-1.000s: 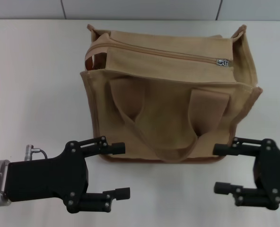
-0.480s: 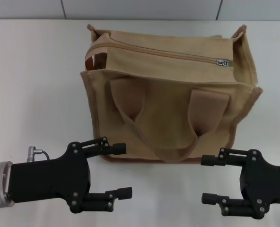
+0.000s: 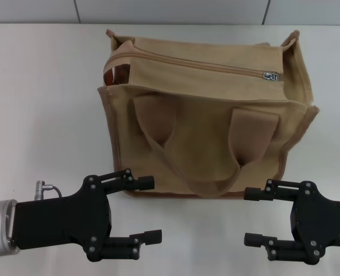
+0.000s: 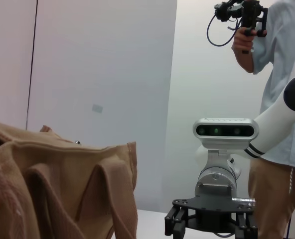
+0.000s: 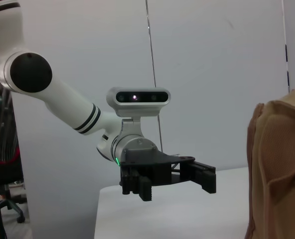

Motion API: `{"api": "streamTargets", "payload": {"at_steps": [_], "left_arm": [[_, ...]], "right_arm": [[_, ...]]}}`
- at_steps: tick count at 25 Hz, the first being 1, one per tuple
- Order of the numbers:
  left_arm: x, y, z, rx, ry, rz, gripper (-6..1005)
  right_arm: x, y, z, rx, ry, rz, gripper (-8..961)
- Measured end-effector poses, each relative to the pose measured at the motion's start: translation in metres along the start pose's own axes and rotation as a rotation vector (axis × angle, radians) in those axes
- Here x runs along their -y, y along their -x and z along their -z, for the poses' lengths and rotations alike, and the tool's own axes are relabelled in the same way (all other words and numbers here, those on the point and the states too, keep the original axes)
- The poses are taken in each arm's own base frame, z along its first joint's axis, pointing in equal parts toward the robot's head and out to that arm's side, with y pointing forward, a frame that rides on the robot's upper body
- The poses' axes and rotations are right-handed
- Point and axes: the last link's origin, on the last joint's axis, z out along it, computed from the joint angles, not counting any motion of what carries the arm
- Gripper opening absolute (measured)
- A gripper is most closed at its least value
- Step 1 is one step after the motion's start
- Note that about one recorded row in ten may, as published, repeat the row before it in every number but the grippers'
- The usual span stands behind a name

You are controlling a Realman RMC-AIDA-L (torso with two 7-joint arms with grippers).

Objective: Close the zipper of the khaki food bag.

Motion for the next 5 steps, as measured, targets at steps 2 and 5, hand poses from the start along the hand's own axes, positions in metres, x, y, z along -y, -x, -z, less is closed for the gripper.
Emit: {"api": "streamTargets", "payload": {"at_steps": [2,5], "left_arm": [[0.0002,0.0002,0.0000,0.001,-0.001,0.000,814],[0.0007,0.0006,0.0000,0.004,-0.005,0.000,814]], "right_arm": [[0.0011,-0.0003,-0.0003,-0.004,-0.004,0.002,687],[0.0045,-0.0009,-0.0017,-0.015,-0.014,-0.009,687]]}}
